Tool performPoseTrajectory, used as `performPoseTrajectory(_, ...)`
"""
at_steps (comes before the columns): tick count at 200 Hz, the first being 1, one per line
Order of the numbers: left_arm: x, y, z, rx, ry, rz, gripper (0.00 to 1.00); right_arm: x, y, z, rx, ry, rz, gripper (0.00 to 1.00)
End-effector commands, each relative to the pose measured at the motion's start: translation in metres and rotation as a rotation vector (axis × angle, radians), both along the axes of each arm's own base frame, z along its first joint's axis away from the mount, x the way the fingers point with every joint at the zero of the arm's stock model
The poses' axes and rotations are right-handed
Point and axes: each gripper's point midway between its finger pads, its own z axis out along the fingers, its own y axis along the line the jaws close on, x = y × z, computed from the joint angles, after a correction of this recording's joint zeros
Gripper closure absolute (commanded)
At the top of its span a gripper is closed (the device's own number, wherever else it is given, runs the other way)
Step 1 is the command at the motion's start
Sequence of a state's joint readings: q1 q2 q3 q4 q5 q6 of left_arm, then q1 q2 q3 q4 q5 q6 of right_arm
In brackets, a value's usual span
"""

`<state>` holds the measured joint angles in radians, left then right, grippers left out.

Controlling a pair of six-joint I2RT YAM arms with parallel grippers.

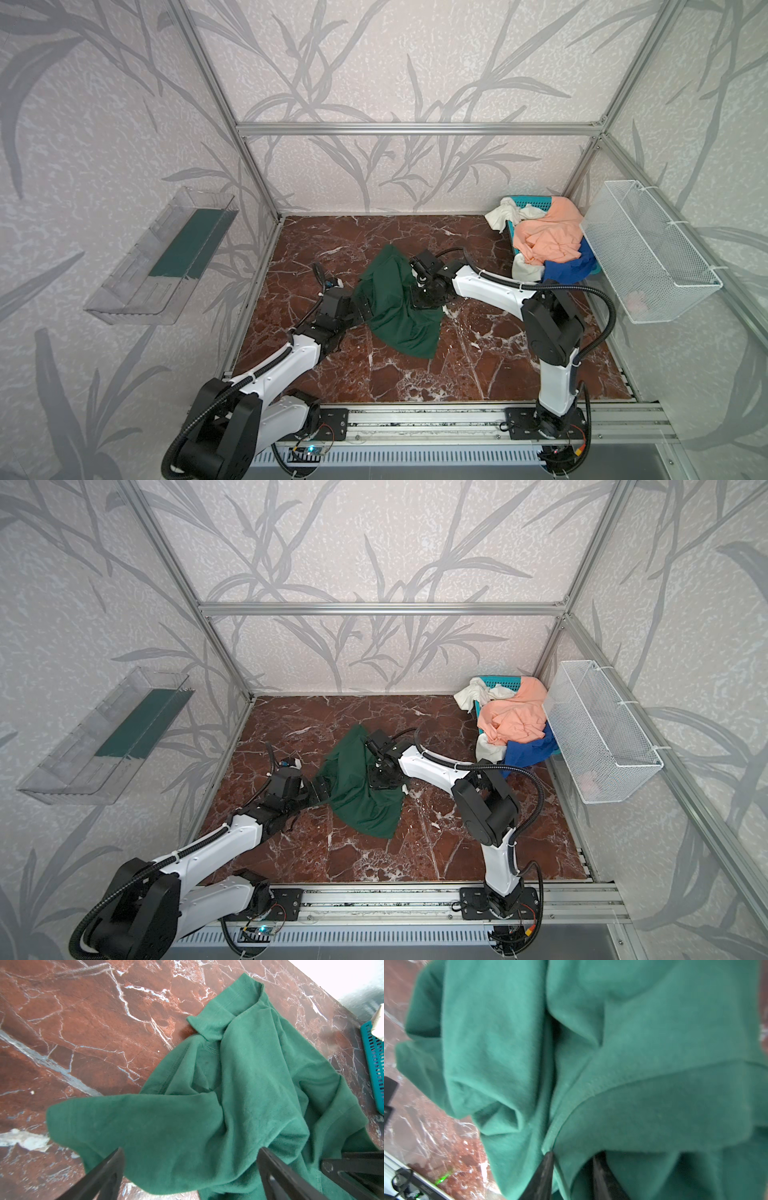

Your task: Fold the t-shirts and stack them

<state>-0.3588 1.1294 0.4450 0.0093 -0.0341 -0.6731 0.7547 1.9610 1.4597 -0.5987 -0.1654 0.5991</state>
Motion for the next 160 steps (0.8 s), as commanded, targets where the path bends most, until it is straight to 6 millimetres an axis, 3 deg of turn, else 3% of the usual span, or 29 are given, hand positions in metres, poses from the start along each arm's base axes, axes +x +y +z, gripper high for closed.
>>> performPoseTrajectory(1,0.003,0.005,0.002,0.026,-0.012,0.019,0.01,0.015,0.009,0.011,0.011,-0.056,0.002,0.73)
performPoseTrajectory(27,0.001,0.017,-0.003,0.101,0.003,0.041,0.01,0.032,0.011,0.023,-0.013,-0.122,0.006,0.82)
performPoseTrajectory(51,-0.002,0.025,-0.007,0.151,0.026,0.062,0.01,0.048,0.012,0.028,-0.023,-0.135,-0.009,1.00)
performPoseTrajectory(91,-0.005,0.032,-0.013,0.142,0.026,0.106,0.01,0.070,-0.005,0.052,-0.035,-0.194,-0.040,1.00)
performPoseTrajectory(107,-0.006,0.033,-0.014,0.155,0.040,0.108,0.01,0.077,-0.021,0.070,-0.068,-0.241,-0.064,1.00)
performPoseTrajectory(160,-0.002,0.036,-0.020,0.178,0.064,0.119,0.01,0.085,-0.101,0.146,-0.198,-0.485,-0.187,1.00)
